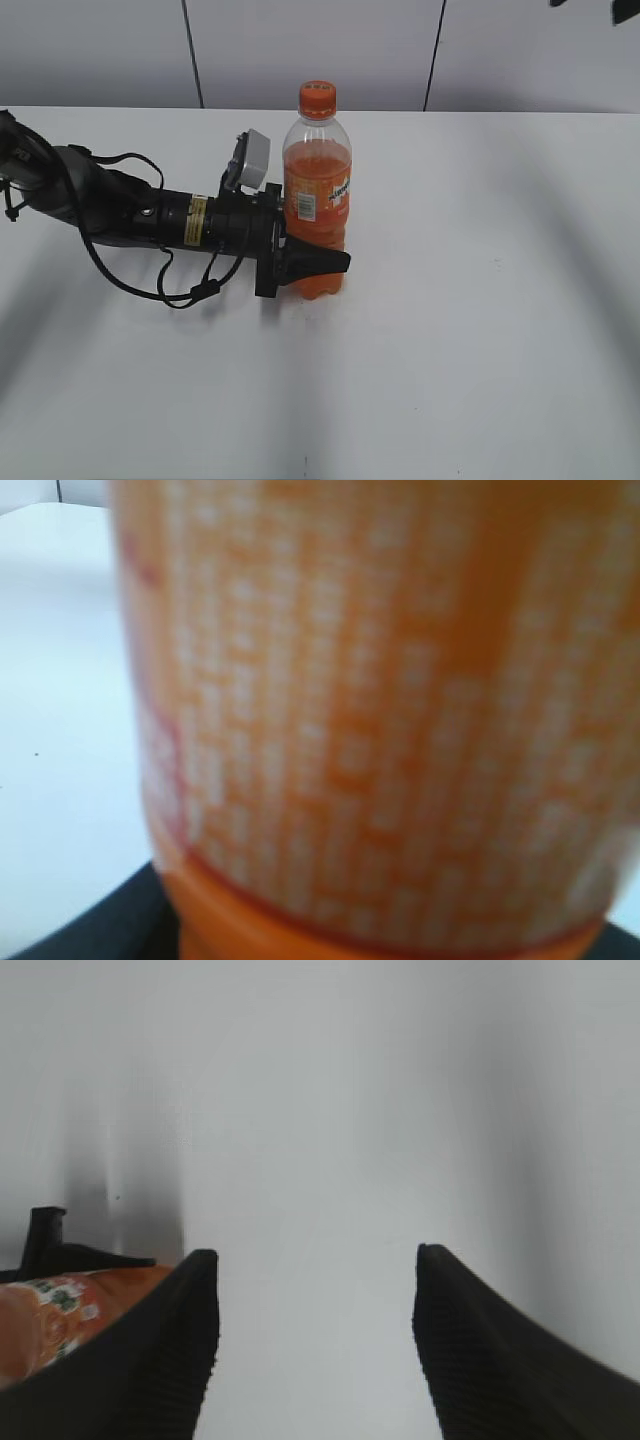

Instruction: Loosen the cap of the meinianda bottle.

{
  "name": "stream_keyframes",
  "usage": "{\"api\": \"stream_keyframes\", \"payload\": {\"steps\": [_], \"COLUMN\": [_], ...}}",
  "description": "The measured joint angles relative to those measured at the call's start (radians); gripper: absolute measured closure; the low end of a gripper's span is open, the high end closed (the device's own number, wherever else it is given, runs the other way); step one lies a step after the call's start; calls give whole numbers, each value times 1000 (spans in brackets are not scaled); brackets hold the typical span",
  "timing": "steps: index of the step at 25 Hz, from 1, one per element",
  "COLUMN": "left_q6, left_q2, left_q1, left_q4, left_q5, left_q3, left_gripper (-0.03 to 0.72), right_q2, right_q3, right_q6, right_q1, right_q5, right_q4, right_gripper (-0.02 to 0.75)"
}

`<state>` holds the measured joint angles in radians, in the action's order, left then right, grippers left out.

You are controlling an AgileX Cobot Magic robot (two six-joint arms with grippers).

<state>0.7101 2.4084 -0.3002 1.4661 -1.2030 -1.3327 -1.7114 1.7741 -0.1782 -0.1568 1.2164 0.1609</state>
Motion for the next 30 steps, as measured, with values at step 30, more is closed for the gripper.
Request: {"api": "stream_keyframes", "payload": {"steps": [30], "left_q6": [0], "left_q2": [0], "left_q1": [-1], "left_q4": [-4], "left_q5": [1], "left_q3": [0], "left_gripper": [277], "right_q2": [-126], "right_q3": [0], "right_q6": [-223], "right_q1": [-424], "right_q5": [-195], "right_q4": [107], "right_gripper": [275]}}
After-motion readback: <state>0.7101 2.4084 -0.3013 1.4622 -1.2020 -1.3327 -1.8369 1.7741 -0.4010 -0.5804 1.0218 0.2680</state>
